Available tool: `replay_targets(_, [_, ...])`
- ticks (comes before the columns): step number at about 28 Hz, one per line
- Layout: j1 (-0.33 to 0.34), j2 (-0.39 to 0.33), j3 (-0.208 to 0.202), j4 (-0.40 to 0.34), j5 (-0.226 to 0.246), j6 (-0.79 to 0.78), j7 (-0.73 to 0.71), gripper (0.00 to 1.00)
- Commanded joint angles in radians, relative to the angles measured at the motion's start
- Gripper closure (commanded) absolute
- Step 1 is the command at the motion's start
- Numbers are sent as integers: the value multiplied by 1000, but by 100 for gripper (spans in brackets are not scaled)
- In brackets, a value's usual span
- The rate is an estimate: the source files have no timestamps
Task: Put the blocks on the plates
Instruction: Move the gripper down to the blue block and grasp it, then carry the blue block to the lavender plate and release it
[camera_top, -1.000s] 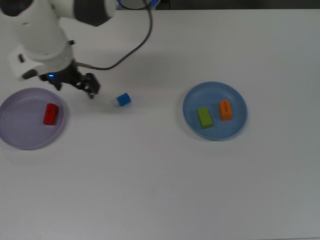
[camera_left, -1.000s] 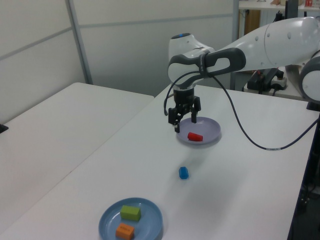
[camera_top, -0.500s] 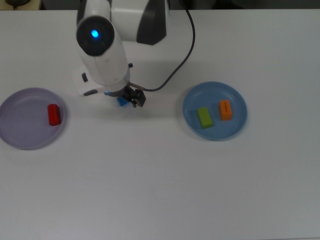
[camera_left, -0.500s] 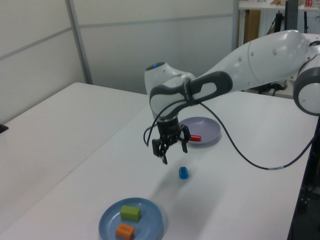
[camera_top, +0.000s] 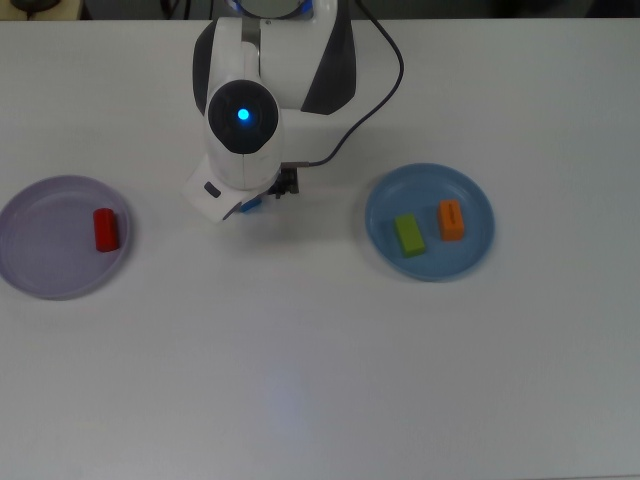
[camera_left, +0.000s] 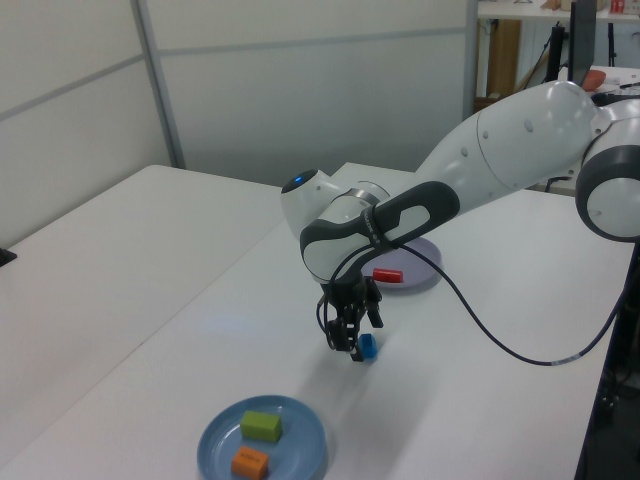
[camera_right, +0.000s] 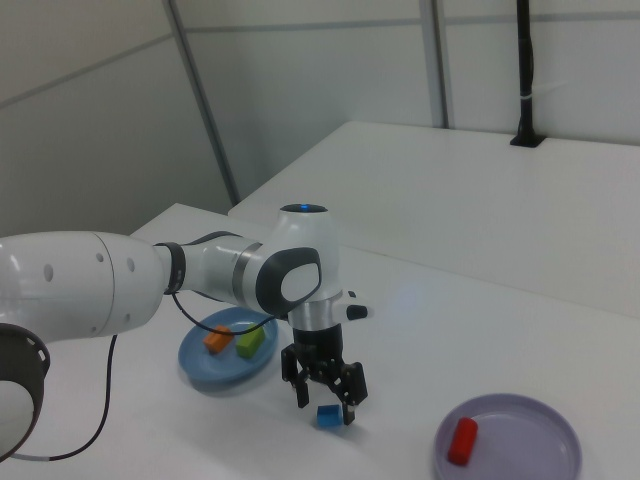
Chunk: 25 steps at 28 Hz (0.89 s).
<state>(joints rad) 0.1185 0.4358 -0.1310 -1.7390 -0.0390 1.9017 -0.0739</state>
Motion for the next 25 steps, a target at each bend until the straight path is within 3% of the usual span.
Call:
replay_targets(1, [0, -25, -2, -16, -21, -12, -122, 1])
replay_targets(4, [0, -23, -2, -14, -22, -7, -148, 28])
replay_targets(5, [1, -22, -2, -14, -24, -4, -165, 52])
replay_targets(11, [3, -22, -2, -14, -39, 0, -173, 100])
replay_targets(20, [1, -23, -2, -13, -42, 2, -178, 100])
replay_targets(25, [-6, -61, -15, 7, -38, -1, -178, 100])
